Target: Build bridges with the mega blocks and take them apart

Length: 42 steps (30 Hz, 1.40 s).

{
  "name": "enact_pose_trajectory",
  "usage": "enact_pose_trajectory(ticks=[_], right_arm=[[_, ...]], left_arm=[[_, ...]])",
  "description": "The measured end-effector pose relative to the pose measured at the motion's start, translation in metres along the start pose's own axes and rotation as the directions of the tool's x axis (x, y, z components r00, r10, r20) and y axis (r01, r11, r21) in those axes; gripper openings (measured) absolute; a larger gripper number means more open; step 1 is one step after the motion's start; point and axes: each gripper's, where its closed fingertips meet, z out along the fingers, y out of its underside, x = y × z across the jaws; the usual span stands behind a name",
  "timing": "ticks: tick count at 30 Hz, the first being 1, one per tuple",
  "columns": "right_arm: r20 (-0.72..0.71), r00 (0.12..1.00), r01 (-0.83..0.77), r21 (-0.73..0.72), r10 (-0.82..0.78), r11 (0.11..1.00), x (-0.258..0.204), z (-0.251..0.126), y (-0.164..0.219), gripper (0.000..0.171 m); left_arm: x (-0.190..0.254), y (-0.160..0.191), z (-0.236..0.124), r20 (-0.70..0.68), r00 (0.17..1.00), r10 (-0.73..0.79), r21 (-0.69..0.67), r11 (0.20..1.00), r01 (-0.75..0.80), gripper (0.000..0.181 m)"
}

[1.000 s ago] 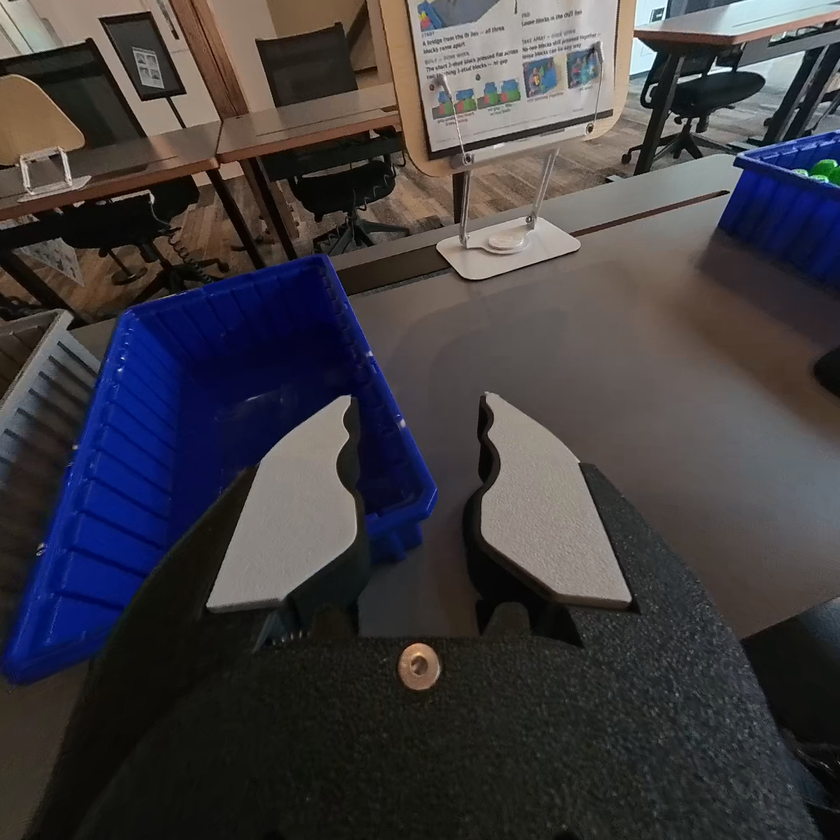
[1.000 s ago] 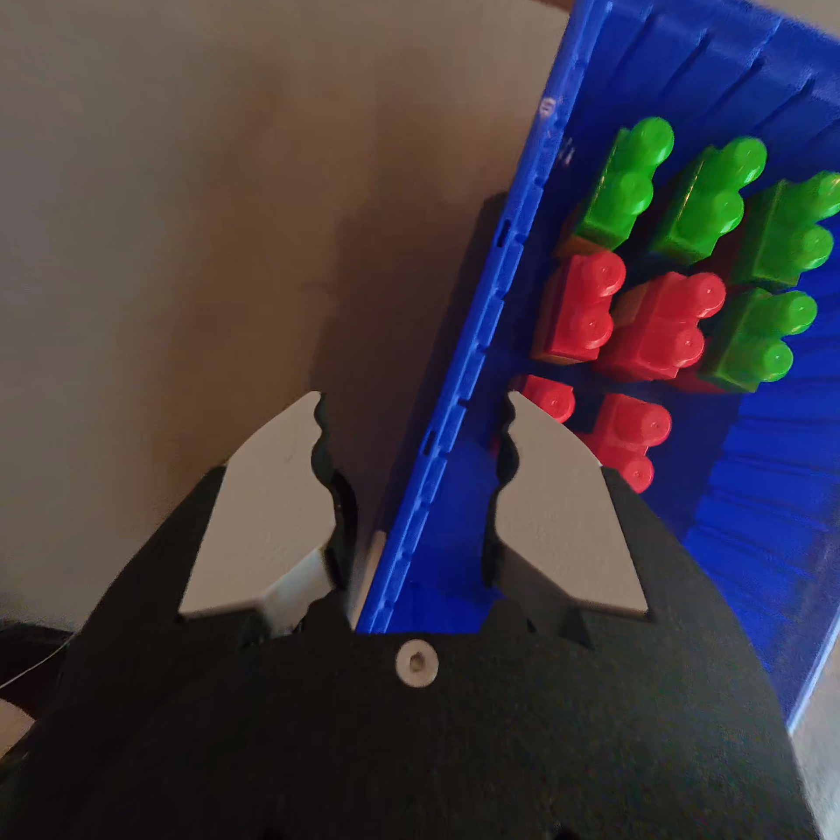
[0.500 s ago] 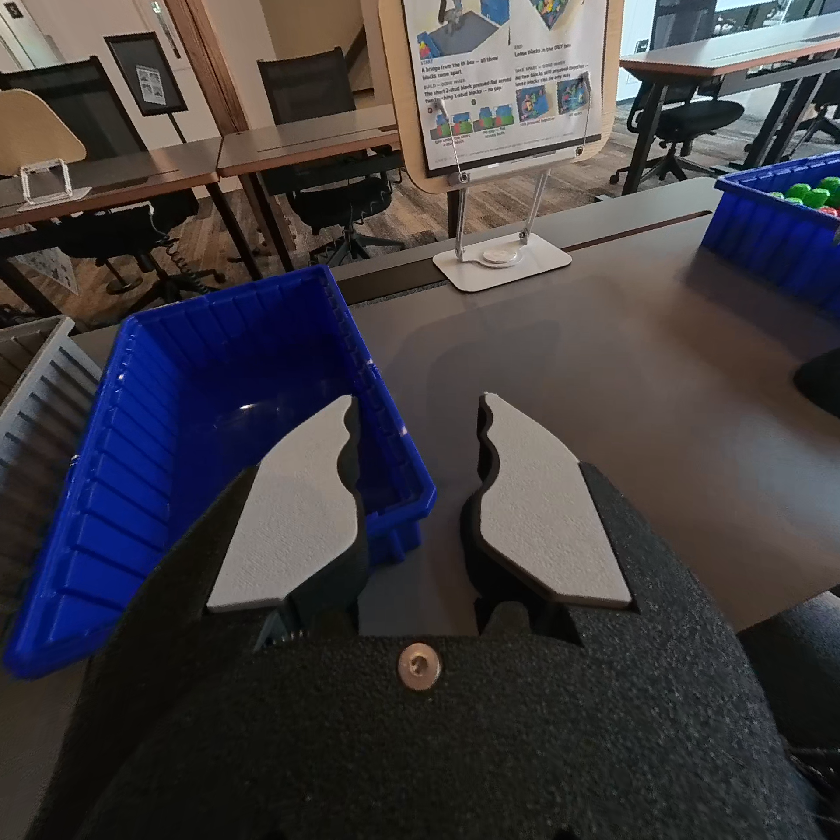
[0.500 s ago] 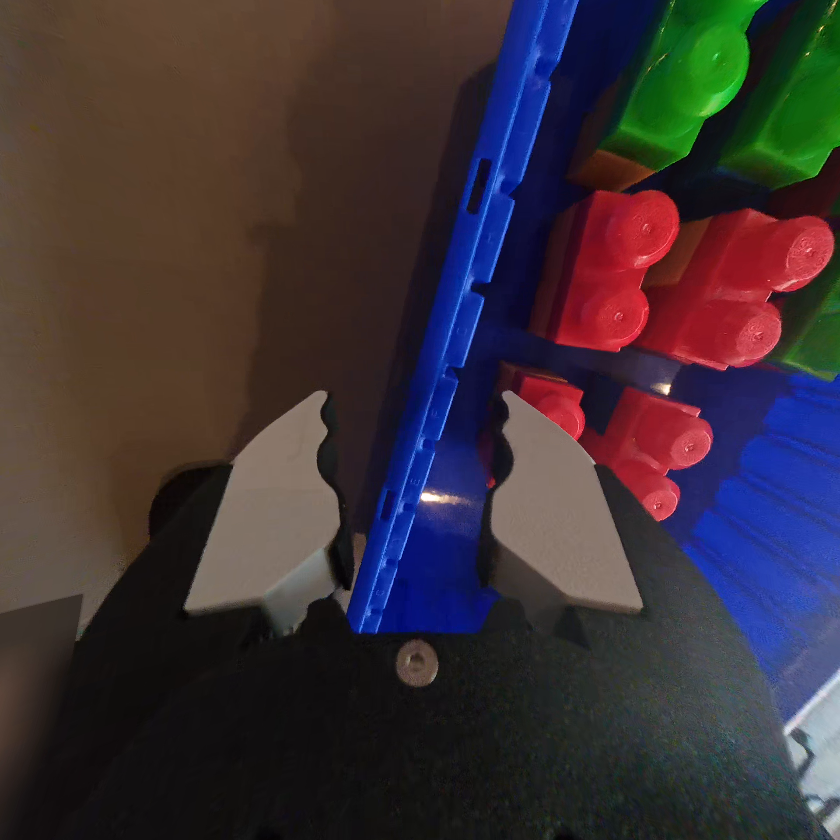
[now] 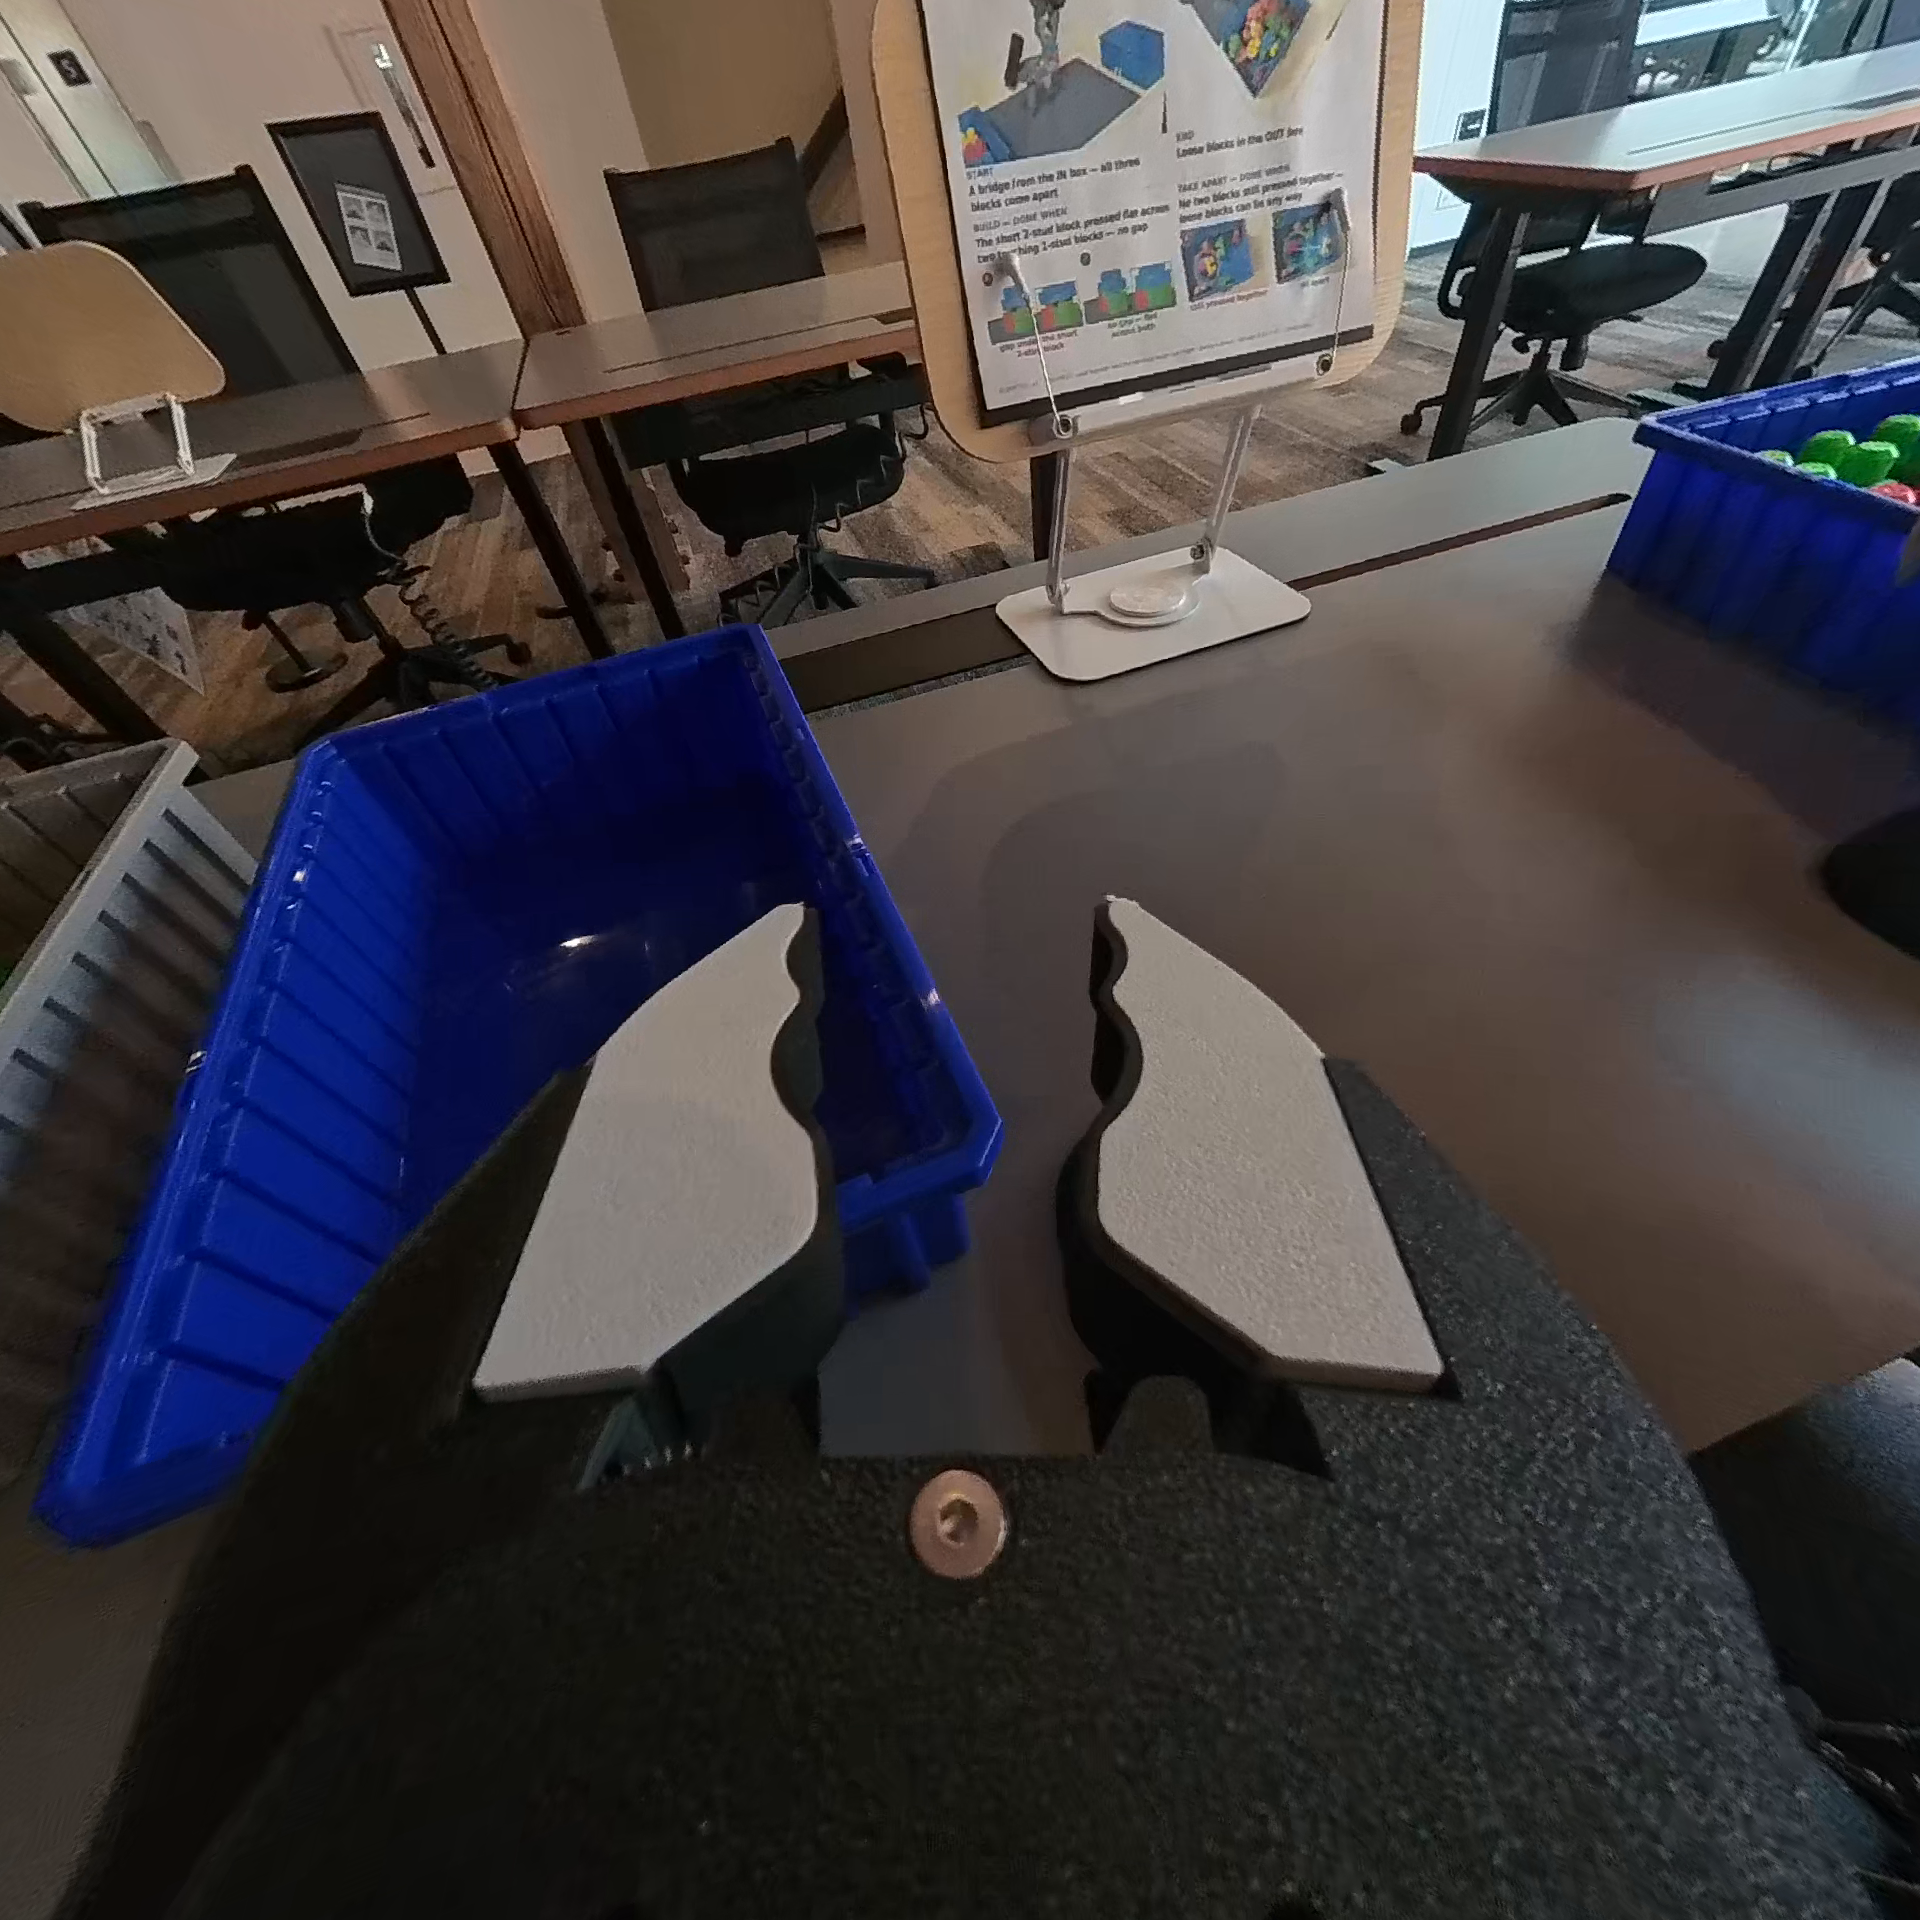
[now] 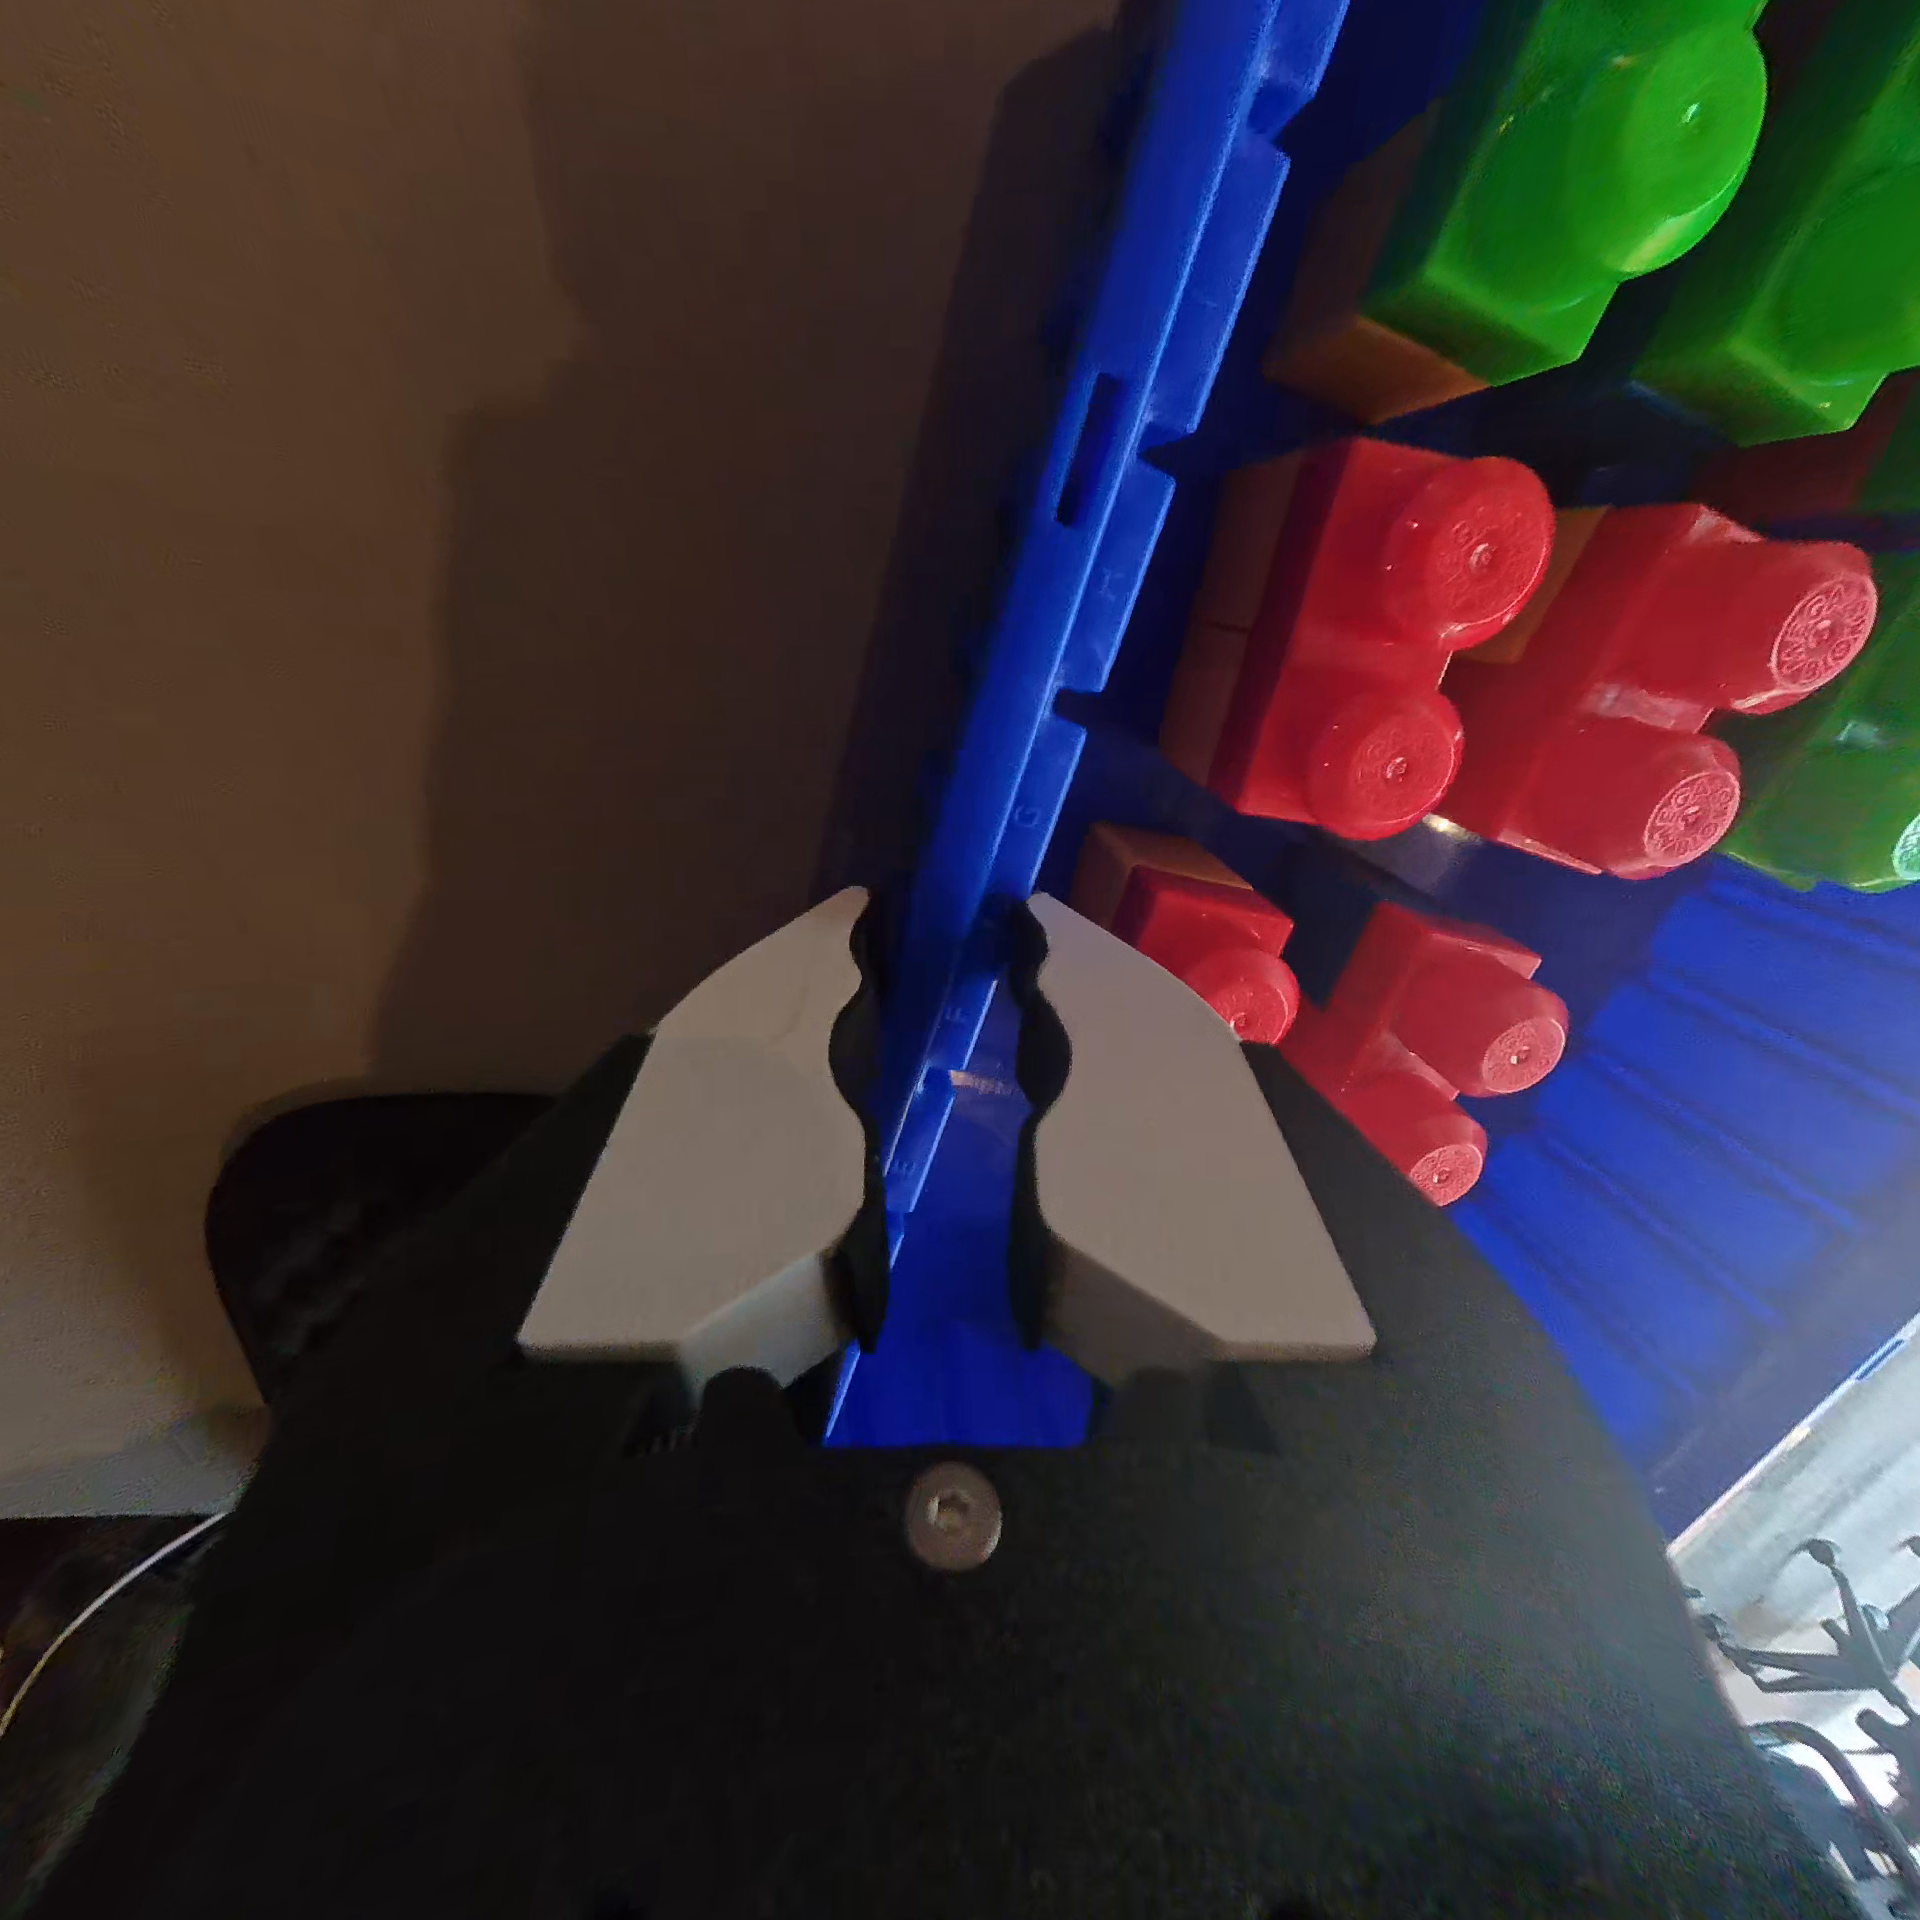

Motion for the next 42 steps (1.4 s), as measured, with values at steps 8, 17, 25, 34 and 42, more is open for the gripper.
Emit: enact_pose_trajectory(ticks=[8,17,25,34,42], right_arm=[[-0.004,1.0,0.003,0.004,-0.003,1.0,0.003,0.003,-0.019,0.021],[0.005,0.998,-0.068,-0.001,0.068,0.998,-0.002,0.004,-0.036,0.021],[0.027,0.996,-0.081,0.029,0.08,0.996,-0.017,0.005,-0.059,0.021],[0.041,0.988,-0.151,0.029,0.15,0.988,-0.037,0.005,-0.083,0.021],[0.04,0.979,-0.197,-0.042,0.198,0.98,-0.065,0.001,-0.083,0.02]], left_arm=[[0.002,-0.001,0.0,-0.004,1.0,0.012,0.001,1.0,-0.012,0.049],[-0.001,0.001,0.001,0.003,1.0,0.007,-0.002,1.0,-0.007,0.049],[0.001,0.002,0.004,-0.007,1.0,0.012,-0.01,1.0,-0.012,0.049],[-0.003,0.003,0.003,-0.005,1.0,0.004,-0.006,1.0,-0.004,0.049],[-0.003,-0.001,-0.001,-0.025,1.0,-0.005,0.022,1.0,0.005,0.049]])
